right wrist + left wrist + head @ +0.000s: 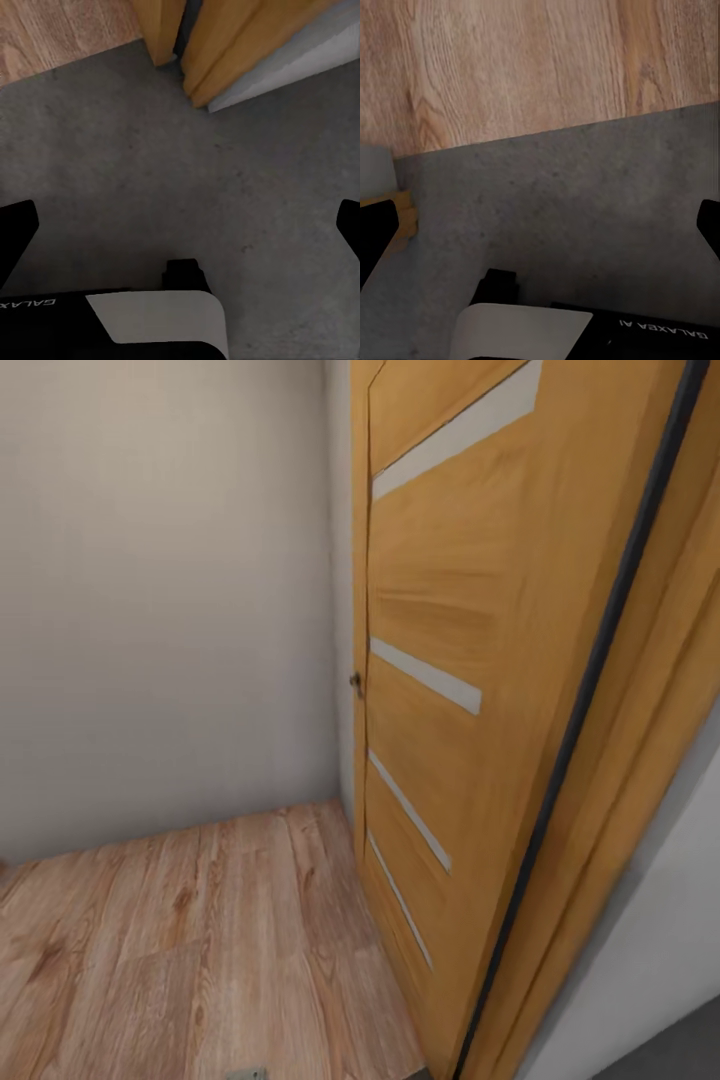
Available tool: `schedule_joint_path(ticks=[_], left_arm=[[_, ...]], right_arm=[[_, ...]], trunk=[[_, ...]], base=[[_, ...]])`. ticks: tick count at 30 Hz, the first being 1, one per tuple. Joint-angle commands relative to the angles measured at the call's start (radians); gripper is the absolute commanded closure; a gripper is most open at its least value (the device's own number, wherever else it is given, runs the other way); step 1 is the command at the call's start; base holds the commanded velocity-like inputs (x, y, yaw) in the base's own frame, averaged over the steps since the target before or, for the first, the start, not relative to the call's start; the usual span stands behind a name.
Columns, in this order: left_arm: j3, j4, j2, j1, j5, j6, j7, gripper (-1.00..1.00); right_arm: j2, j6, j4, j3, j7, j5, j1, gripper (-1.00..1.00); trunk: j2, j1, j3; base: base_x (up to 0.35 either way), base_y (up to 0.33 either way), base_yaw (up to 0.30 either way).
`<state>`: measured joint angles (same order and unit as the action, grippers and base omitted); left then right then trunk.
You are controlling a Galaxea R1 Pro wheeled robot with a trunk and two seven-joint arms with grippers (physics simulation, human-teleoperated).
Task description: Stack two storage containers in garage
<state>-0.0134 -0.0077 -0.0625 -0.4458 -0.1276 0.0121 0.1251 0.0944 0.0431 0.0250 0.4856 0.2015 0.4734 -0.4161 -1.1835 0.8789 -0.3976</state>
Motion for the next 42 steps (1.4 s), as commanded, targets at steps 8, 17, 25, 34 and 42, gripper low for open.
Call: schedule_joint_path(ticks=[8, 17, 25, 34, 42], left_arm=[[-0.001, 0.000, 0.000, -0.001, -0.007, 0.001, 0.001, -1.00], [-0.002, 0.000, 0.002, -0.001, -0.009, 0.000, 0.001, -1.00], [-0.002, 0.000, 0.003, -0.001, -0.009, 0.001, 0.001, -1.00], [-0.001, -0.001, 0.003, -0.001, -0.009, 0.000, 0.001, -1.00], [-0.002, 0.000, 0.001, -0.001, -0.009, 0.001, 0.001, -1.00]], right_arm=[[0.004, 0.004, 0.003, 0.008, 0.000, 0.009, -0.001, -1.00], [0.015, 0.004, 0.003, 0.010, -0.006, 0.003, -0.001, -1.00], [0.029, 0.003, 0.003, 0.010, -0.007, -0.019, -0.001, -1.00], [0.029, 0.003, 0.003, 0.010, -0.007, -0.021, -0.001, -1.00], [0.027, 0.003, 0.003, 0.010, -0.007, -0.022, -0.001, -1.00]], trunk=[[-0.001, 0.000, -0.001], [-0.001, 0.000, -0.001], [-0.001, 0.000, -0.001], [-0.001, 0.000, -0.001], [-0.001, 0.000, -0.001]], base=[[0.312, 0.000, 0.003], [0.242, 0.000, 0.000], [0.022, 0.000, 0.032], [0.000, 0.000, 0.228], [0.000, 0.000, 0.252]])
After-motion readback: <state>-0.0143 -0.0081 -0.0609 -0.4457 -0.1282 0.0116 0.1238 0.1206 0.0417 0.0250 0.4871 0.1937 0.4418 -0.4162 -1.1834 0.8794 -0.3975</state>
